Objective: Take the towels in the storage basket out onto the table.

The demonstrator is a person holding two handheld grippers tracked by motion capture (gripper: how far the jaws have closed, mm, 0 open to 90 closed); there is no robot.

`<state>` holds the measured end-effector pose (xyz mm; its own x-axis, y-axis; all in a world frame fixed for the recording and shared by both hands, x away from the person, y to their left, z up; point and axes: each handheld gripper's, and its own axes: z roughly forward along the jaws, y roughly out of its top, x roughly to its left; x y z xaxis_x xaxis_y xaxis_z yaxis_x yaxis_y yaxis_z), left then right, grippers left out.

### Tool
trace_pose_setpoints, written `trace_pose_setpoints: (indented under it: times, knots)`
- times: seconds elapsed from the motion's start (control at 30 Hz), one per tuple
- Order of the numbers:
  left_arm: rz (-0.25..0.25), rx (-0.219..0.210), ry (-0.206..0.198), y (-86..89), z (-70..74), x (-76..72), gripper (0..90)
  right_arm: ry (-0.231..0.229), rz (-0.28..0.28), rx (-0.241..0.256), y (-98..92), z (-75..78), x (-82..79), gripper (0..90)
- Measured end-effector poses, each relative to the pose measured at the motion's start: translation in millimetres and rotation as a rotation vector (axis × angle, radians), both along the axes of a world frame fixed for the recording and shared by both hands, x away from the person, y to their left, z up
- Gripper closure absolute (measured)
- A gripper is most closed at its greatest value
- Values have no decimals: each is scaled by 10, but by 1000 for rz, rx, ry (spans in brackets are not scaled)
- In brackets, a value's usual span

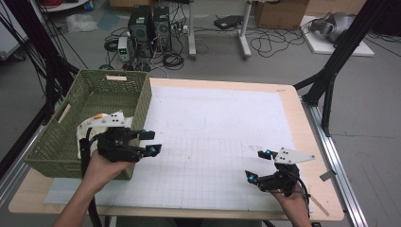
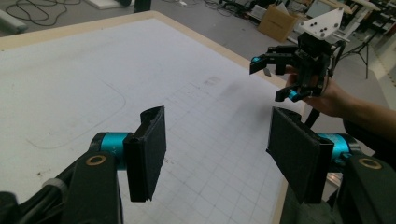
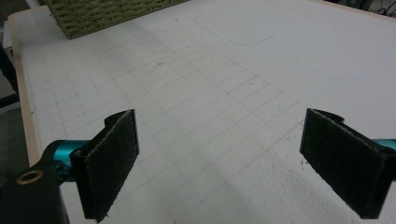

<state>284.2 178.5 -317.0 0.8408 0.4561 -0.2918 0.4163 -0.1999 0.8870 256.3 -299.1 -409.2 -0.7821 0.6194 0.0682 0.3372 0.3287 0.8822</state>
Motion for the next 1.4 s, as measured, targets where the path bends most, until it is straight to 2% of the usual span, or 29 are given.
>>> trace_pose_setpoints:
  times: [0.4, 0.67, 1.03, 1.4]
  knots:
    - [15, -32, 33, 225, 145, 127, 375, 1, 0, -1, 1, -1, 2, 109]
    - [69, -52, 56, 454, 187, 238, 376, 8, 0, -2, -5, -1, 3, 109]
    - [196, -4, 74, 791, 155, 366, 376, 5, 1, -2, -3, -2, 6, 109]
    - [327, 90, 90, 1048, 56, 466, 362, 5, 1, -4, 2, -8, 13, 109]
